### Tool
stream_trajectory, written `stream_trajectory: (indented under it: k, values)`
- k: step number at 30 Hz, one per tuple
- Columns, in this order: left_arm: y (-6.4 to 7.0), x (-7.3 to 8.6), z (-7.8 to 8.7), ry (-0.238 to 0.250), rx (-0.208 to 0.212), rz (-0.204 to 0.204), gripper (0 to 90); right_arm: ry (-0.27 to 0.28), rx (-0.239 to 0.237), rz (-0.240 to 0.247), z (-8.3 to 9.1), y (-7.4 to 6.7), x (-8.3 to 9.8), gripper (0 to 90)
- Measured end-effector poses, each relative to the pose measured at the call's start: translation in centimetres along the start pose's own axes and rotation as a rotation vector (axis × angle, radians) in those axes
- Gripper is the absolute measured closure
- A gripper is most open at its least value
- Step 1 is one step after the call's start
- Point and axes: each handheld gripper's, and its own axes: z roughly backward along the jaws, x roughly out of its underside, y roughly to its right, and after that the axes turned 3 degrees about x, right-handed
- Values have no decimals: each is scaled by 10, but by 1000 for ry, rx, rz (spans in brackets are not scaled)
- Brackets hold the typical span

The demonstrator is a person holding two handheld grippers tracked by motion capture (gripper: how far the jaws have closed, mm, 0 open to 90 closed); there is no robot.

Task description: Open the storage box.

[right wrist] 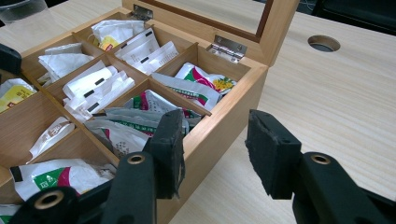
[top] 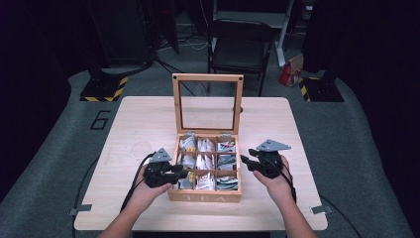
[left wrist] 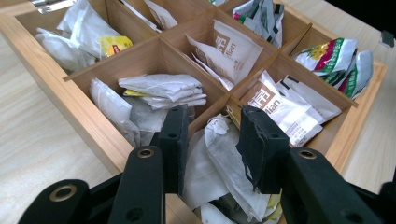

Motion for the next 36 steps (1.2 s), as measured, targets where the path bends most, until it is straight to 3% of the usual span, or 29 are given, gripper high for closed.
stream_trajectory:
  k: [10,16,24,27,36]
  values:
    - [2,0,-6,-15,25,-4,645,3,-1,-2,0,0,0,556]
    - [4,-1,-4,2,50,5,704,6,1,-2,0,0,0,556]
    - [6,-4,-5,-10,69,0,741,2,1,-1,-1,-1,1,556]
    - [7,-4,-5,-20,56,-23,778,4,2,-1,-1,-1,1,555]
    - [10,-7,3,-18,54,-31,869,6,5,-2,-1,0,1,552]
